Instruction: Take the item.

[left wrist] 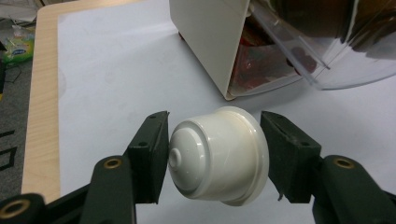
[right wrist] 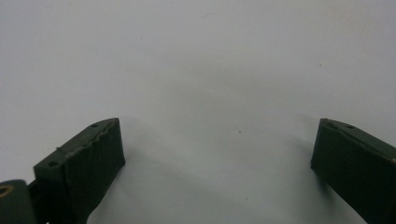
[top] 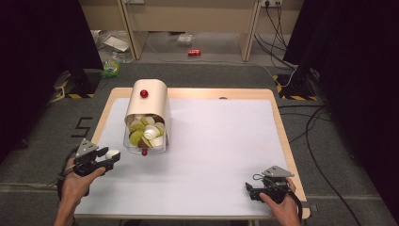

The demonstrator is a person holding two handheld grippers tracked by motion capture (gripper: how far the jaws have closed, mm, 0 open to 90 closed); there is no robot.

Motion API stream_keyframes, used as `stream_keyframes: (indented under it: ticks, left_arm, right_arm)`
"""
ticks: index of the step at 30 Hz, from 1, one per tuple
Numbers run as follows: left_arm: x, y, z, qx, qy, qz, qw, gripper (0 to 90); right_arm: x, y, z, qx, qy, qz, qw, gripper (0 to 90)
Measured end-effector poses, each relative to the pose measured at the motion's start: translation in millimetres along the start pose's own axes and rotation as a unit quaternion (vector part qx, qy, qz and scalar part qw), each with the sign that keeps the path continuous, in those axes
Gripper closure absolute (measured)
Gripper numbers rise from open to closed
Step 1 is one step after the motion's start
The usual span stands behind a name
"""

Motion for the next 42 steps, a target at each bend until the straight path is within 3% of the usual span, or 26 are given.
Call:
stream_keyframes:
  ticks: [13,21,42]
  left_arm:
    - [6.9,-15.0,11.2,0.028,0.01,0.0,0.9996,43.6]
    - [11.5,-23.4,17.3,0.049,0.029,0.01,0.9983,43.6]
    - [3.1,-29.8,21.6,0.071,0.017,0.02,0.9971,42.6]
  right_arm:
    - [0.0,0.0,0.0,0.0,0.0,0.0,1.0,2.9]
    - [0.0,0.0,0.0,0.0,0.0,0.0,1.0,2.9]
    - [0.2,-0.1,-0.1,0.0,0.0,0.001,1.0,2.9]
Point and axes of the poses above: each handheld gripper's, and its own axes: z roughly forward along the jaws, y roughly out of its top, x roughly to its left, the point moved 9 cm from there along z, roughly forward along the jaws, and after that the axes turned 2 degrees about x, right-handed, at the moved point
